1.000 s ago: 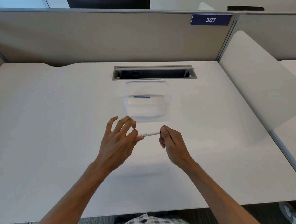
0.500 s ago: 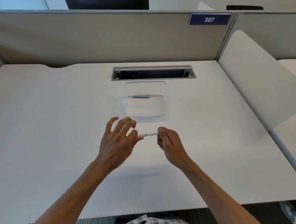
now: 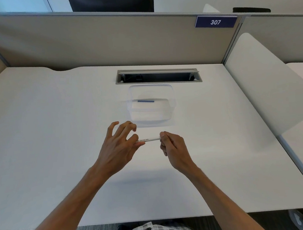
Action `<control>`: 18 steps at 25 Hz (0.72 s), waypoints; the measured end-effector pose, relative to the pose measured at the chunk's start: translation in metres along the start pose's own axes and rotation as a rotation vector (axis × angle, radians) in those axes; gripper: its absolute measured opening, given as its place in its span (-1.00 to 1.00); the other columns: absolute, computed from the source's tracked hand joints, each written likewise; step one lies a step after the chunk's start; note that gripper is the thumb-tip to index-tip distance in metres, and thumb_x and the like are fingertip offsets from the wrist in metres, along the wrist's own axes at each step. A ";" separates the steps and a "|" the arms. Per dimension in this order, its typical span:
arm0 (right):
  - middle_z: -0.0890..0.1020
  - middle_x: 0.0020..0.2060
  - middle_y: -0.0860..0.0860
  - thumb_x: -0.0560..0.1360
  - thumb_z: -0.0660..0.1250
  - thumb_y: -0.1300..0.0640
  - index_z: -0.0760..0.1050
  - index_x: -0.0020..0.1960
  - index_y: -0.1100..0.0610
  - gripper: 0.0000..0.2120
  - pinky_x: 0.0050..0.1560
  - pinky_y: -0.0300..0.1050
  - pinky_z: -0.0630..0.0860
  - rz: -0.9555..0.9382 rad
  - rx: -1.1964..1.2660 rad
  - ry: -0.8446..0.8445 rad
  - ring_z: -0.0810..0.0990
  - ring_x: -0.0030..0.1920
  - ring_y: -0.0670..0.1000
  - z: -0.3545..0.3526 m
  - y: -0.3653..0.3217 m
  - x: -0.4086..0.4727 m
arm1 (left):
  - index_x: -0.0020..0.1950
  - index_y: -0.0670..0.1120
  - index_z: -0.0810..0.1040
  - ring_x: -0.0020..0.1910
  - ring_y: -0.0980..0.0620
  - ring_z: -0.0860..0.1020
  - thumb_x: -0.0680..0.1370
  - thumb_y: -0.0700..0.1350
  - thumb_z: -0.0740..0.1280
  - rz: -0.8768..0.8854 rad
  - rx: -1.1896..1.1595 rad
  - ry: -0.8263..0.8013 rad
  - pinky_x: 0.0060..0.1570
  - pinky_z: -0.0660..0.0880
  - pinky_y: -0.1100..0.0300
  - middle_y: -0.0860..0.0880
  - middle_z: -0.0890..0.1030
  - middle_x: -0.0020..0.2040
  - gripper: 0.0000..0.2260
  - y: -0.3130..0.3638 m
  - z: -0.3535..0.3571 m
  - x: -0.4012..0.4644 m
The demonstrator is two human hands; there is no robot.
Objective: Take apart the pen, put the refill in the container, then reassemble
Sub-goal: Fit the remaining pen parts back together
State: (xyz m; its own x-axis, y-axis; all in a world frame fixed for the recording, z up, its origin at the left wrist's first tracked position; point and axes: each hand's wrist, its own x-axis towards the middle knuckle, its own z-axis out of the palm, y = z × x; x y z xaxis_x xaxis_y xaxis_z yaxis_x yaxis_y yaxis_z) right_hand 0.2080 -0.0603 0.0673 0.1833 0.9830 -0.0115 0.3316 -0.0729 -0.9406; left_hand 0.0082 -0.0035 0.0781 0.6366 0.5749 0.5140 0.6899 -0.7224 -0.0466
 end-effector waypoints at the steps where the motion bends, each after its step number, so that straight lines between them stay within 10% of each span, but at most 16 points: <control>1: 0.40 -0.51 -0.08 0.55 0.05 -0.19 0.27 -0.31 0.06 -0.60 -0.31 0.12 0.31 -0.030 -0.046 0.011 0.33 -0.41 0.08 -0.001 -0.001 -0.001 | -0.16 -0.10 0.52 0.15 -0.11 0.52 0.62 0.04 0.22 -0.012 -0.009 -0.001 0.29 0.31 -0.13 -0.10 0.54 0.08 -0.73 -0.001 0.000 -0.001; 18: 0.47 0.11 -0.14 0.61 0.16 0.10 0.45 -0.17 0.08 -0.79 -0.12 -0.24 0.33 -0.202 -0.096 -0.044 0.48 -0.14 -0.06 -0.012 0.001 -0.003 | -0.19 -0.07 0.53 0.49 -0.20 0.27 0.63 0.12 0.14 -0.046 -0.040 -0.047 0.41 0.08 -0.34 -0.15 0.45 0.39 -0.63 0.000 -0.006 -0.004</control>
State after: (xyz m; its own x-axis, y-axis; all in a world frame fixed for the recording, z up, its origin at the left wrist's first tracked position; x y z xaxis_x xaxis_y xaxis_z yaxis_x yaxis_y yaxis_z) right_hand 0.2189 -0.0655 0.0706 0.0645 0.9855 0.1567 0.4444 0.1123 -0.8888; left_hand 0.0036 -0.0076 0.0810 0.6209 0.6245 0.4738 0.7049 -0.7092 0.0111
